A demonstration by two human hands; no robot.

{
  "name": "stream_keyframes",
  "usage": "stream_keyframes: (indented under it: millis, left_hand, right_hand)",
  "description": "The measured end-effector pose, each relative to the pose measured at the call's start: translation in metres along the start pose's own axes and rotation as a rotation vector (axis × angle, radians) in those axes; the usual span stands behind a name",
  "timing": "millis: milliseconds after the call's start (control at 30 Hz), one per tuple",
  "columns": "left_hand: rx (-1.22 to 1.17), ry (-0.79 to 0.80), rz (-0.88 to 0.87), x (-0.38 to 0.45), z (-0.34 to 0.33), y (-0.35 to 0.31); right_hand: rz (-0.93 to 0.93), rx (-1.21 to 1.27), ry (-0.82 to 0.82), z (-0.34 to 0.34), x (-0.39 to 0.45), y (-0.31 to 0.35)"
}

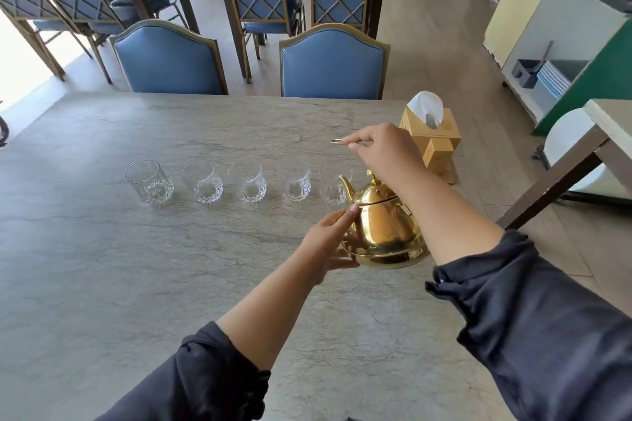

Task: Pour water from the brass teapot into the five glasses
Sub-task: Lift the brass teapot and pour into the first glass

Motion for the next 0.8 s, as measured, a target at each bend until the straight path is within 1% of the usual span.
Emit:
stream_keyframes:
  millis: [233, 800]
  left_hand:
    - [-0.028, -0.005, -0.003, -0.0001, -0.0005, 0.0002]
    - [-0.049, -0.003, 0.010, -0.0023, -0.0017, -0.0013]
  right_hand:
    - [-0.026, -0.026, 0.043, -0.0020, 0.0020, -0.0008]
    - [-0.044, -0.035, 0.063, 0.0004, 0.0045, 0.0018]
Point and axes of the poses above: each hand's wrist, its own x-axis towards the middle knuckle, its own z-axis out of the back of the hand, y = z × x, the point moved 10 cm from there along x, towards the middle knuckle, and after that the axes turned 10 degrees about -y, right-handed, at the moved point
